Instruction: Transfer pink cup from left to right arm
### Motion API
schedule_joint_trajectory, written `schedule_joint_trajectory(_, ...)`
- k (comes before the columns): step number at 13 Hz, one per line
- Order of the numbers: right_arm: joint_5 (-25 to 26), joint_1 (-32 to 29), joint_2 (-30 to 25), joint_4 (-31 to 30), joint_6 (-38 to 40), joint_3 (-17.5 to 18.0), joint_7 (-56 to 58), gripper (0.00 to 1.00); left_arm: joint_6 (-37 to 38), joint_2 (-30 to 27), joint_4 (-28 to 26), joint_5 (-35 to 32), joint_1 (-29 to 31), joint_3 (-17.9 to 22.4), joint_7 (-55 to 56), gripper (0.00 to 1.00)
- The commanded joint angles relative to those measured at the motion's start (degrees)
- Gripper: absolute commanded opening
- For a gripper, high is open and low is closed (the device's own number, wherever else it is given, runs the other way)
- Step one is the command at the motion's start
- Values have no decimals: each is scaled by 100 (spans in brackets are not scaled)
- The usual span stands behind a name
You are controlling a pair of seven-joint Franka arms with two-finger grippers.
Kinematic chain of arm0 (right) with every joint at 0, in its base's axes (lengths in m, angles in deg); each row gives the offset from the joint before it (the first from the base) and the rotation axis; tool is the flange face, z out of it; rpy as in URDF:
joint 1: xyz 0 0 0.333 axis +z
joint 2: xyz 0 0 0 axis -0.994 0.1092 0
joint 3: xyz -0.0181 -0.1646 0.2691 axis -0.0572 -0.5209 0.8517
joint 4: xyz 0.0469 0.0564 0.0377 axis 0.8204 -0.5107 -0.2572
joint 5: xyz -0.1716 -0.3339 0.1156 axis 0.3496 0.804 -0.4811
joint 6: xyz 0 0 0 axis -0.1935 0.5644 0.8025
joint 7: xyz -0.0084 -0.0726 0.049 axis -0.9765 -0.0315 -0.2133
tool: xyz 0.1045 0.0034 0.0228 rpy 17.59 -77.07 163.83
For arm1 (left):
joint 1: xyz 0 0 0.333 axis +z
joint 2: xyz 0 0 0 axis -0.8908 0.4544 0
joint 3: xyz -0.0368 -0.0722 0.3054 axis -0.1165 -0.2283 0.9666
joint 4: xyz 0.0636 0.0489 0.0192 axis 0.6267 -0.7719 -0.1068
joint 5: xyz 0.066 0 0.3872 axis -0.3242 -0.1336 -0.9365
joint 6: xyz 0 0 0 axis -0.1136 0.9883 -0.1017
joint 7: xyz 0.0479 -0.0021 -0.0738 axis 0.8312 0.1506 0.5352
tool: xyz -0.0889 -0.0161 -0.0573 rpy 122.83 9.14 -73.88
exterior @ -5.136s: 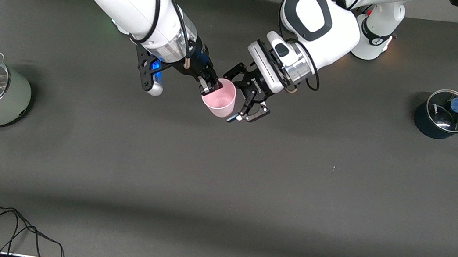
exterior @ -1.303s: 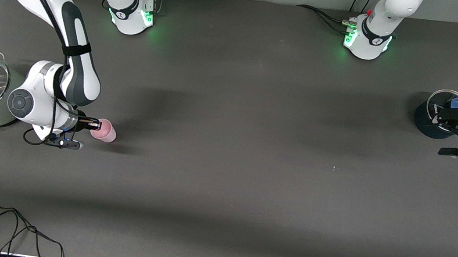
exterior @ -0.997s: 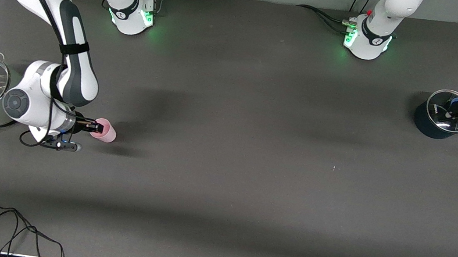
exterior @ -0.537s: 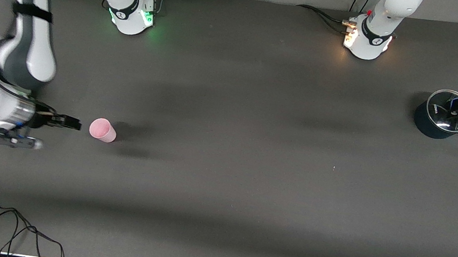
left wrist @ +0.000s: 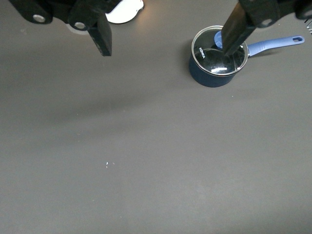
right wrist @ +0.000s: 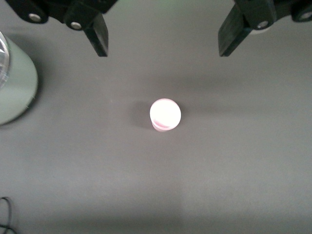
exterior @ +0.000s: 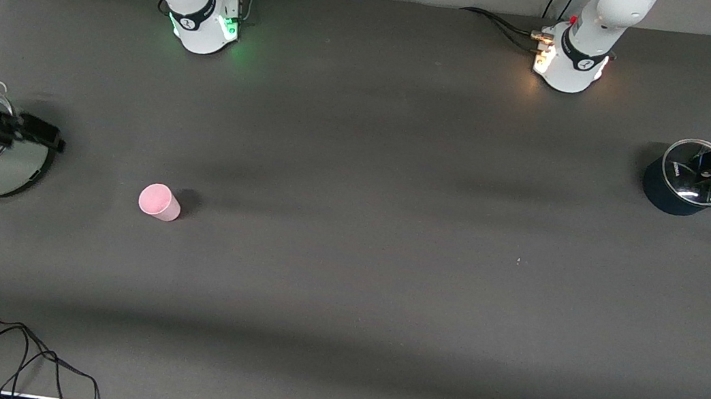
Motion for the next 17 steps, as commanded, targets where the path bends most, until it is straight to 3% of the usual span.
schedule_joint_trajectory(1, 497, 53, 66, 595, 589, -13, -150, 100, 81, -146, 391, 34, -720, 731, 31, 100)
schedule_joint_trajectory(3, 656, 36, 83, 579, 774, -30, -115, 100, 152, -172, 568, 42, -1906, 1934, 13, 100)
schedule_joint_trajectory(7, 666, 71, 118, 561, 784, -4, -141, 100, 179, -321, 647, 261, -3261, 3359, 22, 100)
schedule_joint_trajectory(10, 666, 62, 83, 561, 941, -21, -132, 100, 99, -576, 551, 587, -4763, 5098, 13, 100)
schedule_joint_trajectory(13, 674, 184, 100, 561, 995, -12, -149, 100, -312, -1084, -114, 797, -6100, 6514, 4, 100)
schedule_joint_trajectory(15, 674, 194, 83, 544, 995, 31, -298, 100, -602, -1462, -660, 860, -6830, 7245, 13, 100)
schedule_joint_trajectory(17, 753, -216, -135, 308, 942, 625, -439, 100, -569, -1508, -680, 877, -6974, 7327, 13, 100)
